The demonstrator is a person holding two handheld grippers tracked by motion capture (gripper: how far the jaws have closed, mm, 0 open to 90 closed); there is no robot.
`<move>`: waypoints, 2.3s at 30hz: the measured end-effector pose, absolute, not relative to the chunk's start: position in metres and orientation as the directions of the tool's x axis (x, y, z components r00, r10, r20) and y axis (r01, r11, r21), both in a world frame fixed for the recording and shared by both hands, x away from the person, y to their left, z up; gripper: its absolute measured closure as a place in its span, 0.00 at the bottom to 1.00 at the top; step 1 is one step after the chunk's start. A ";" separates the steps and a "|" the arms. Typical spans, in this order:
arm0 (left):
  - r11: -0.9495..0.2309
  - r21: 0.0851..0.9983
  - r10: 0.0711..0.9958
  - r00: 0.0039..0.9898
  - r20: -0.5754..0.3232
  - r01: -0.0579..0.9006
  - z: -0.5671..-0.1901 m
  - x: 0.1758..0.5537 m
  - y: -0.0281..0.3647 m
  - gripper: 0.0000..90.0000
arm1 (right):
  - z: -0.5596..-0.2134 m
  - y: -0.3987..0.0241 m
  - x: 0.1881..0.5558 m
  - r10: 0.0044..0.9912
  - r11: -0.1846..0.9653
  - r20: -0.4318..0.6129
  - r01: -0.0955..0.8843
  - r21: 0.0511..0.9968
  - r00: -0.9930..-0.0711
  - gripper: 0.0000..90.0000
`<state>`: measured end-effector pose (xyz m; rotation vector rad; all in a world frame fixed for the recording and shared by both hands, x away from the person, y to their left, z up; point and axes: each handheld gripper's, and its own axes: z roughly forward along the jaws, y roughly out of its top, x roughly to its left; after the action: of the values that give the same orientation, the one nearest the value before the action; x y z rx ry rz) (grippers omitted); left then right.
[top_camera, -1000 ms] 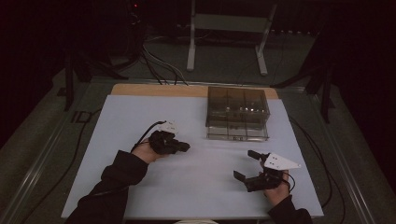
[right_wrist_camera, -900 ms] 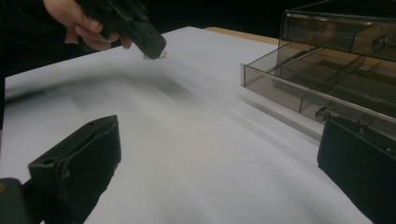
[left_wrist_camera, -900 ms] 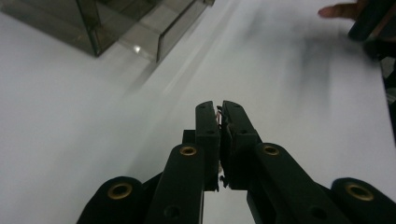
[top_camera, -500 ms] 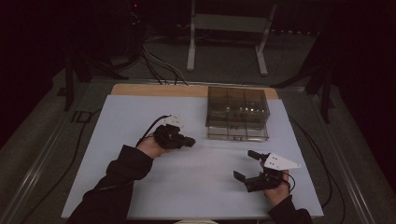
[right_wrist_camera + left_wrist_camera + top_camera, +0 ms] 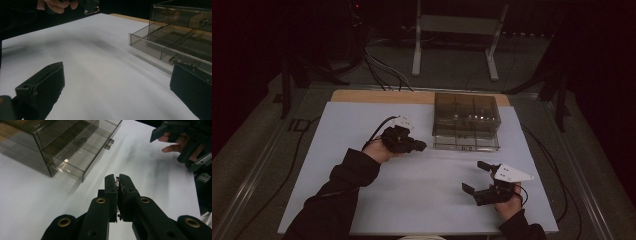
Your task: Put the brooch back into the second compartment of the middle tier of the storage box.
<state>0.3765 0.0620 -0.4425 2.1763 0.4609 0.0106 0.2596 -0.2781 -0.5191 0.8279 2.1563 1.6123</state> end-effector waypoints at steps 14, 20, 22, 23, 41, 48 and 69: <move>-0.527 0.786 0.321 0.932 -0.167 0.323 -0.425 0.386 0.044 0.98 | -0.519 -0.280 0.259 0.625 0.189 0.085 0.256 0.948 -0.776 0.00; -0.514 0.796 0.315 0.933 -0.171 0.320 -0.421 0.390 0.035 0.98 | -0.518 -0.279 0.259 0.625 0.190 0.083 0.255 0.948 -0.776 0.00; -0.511 0.800 0.313 0.935 -0.168 0.315 -0.418 0.392 0.030 0.98 | -0.519 -0.280 0.260 0.625 0.188 0.088 0.258 0.948 -0.776 0.00; -0.511 0.801 0.312 0.935 -0.167 0.313 -0.417 0.392 0.028 0.98 | -0.519 -0.280 0.260 0.625 0.187 0.089 0.259 0.948 -0.776 0.00; -0.498 0.812 0.286 0.942 -0.178 0.305 -0.411 0.406 -0.013 0.98 | -0.518 -0.281 0.260 0.623 0.185 0.089 0.257 0.949 -0.777 0.00; -0.490 0.814 0.277 0.941 -0.192 0.310 -0.416 0.412 -0.029 0.98 | -0.518 -0.281 0.259 0.623 0.191 0.082 0.253 0.948 -0.778 0.00; -0.480 0.802 0.306 0.925 -0.226 0.355 -0.443 0.434 -0.056 0.97 | -0.518 -0.282 0.259 0.619 0.191 0.084 0.254 0.948 -0.781 0.00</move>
<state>0.4339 -0.0557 -0.4434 2.1052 0.4709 -0.0629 0.2594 -0.2815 -0.5179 0.8257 2.1543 1.6172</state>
